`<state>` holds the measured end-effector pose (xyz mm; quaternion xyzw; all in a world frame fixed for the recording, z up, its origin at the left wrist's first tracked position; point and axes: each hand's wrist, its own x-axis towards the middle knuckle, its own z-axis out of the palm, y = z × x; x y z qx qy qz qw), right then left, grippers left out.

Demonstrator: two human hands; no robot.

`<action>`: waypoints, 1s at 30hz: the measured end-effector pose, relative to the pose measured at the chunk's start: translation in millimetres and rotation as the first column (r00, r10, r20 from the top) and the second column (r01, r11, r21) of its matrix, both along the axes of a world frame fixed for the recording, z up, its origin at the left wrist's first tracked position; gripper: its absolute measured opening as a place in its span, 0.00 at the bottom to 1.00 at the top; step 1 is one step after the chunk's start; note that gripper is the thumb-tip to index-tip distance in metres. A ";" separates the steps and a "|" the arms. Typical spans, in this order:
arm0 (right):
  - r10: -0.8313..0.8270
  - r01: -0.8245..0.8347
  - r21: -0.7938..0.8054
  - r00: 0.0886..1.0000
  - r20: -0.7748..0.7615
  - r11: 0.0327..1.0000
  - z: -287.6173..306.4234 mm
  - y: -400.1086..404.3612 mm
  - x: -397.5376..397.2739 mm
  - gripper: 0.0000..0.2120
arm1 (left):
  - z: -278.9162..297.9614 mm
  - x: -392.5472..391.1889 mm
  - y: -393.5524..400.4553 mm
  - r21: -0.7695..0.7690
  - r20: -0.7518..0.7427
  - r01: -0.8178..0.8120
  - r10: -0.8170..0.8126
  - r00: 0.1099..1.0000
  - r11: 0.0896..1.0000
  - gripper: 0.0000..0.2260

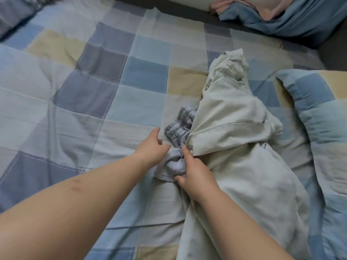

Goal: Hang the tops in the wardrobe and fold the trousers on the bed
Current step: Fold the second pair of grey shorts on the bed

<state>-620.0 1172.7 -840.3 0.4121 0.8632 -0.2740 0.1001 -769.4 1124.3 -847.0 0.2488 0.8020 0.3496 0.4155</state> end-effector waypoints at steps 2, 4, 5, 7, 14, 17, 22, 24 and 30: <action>0.013 -0.013 0.021 1.000 0.001 1.000 -5.0 3.9 2.4 0.44 | -4.3 -2.5 22.1 0.074 0.110 -0.037 0.029 0.994 0.997 0.35; 0.029 -0.030 0.031 1.000 0.006 0.999 -6.9 5.7 2.5 0.45 | -8.8 -7.5 34.1 0.105 0.164 -0.056 0.039 0.986 0.993 0.31; 0.035 -0.035 0.035 0.999 0.011 0.999 -8.2 7.9 2.9 0.46 | -11.7 -8.6 38.8 0.115 0.167 -0.041 0.021 0.986 0.993 0.26; 0.038 -0.039 0.038 0.999 0.026 0.999 -10.1 11.1 2.1 0.47 | -15.8 -8.6 42.3 0.096 0.110 0.008 -0.019 0.994 0.995 0.13; -0.141 0.120 -0.234 0.987 -0.076 0.965 5.1 9.6 -3.2 0.44 | -6.2 5.4 7.4 0.098 -0.045 0.073 -0.069 0.997 0.992 0.13; -0.365 0.269 -0.402 0.912 -0.185 0.875 26.7 -5.2 -11.0 0.34 | 13.9 18.1 -15.5 0.105 -0.227 0.125 -0.099 0.969 0.987 0.14; -0.642 0.460 -0.551 0.743 -0.190 0.696 79.2 -30.5 -12.6 0.10 | 80.6 11.0 -44.4 0.016 -0.597 0.430 -0.336 0.728 0.903 0.20; -0.671 0.504 -0.554 0.729 -0.138 0.662 107.2 -33.2 -16.2 0.16 | 110.3 8.4 -55.9 0.079 -0.586 0.460 -0.332 0.739 0.885 0.19; -0.588 0.508 -0.510 0.809 0.006 0.694 203.9 -49.7 -34.4 0.20 | 195.4 15.8 -93.6 0.226 -0.419 0.445 -0.326 0.847 0.866 0.05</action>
